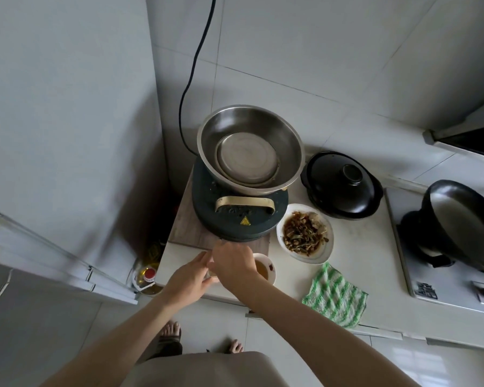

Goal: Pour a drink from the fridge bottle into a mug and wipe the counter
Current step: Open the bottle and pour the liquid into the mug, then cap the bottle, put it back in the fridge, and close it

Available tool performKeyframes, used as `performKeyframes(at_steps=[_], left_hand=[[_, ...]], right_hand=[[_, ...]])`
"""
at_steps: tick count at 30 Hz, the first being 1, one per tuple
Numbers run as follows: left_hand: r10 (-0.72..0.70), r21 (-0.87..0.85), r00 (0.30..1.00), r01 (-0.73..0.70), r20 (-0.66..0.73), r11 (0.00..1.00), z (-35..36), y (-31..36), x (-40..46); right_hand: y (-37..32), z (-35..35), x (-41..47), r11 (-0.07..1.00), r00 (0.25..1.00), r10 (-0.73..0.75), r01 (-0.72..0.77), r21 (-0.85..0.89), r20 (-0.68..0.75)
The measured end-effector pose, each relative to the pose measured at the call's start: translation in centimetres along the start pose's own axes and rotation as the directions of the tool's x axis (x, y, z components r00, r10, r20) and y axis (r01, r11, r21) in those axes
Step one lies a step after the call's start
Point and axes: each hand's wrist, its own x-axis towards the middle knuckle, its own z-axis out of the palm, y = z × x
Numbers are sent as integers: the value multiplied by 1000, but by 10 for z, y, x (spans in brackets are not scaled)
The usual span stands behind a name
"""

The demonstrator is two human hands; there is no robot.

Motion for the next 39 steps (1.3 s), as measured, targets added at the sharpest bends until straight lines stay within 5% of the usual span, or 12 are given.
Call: performKeyframes(at_steps=[3, 8, 13, 17, 23, 36, 39], left_hand=[[12, 24, 1000, -13, 10, 1000, 3, -2, 0], [5, 2, 1000, -5, -6, 1000, 7, -4, -3], [23, 21, 999, -23, 33, 1000, -2, -1, 2], [31, 0, 997, -31, 68, 1000, -4, 2, 0], [50, 37, 998, -51, 35, 998, -7, 0, -3], [68, 178, 996, -56, -65, 982, -9, 16, -10], [14, 145, 999, -6, -51, 989, -11, 18, -11]], right_hand=[[9, 0, -5, 999, 1000, 7, -7, 37, -3], [11, -3, -3, 972, 968, -235, 236, 5, 90], [4, -12, -2, 999, 998, -8, 12, -53, 67], [0, -6, -7, 966, 988, -71, 103, -238, 136], [9, 20, -27, 963, 976, -215, 216, -161, 23], [0, 38, -29, 993, 996, -86, 87, -76, 16], [4, 36, -33, 988, 998, 19, -28, 155, 57]])
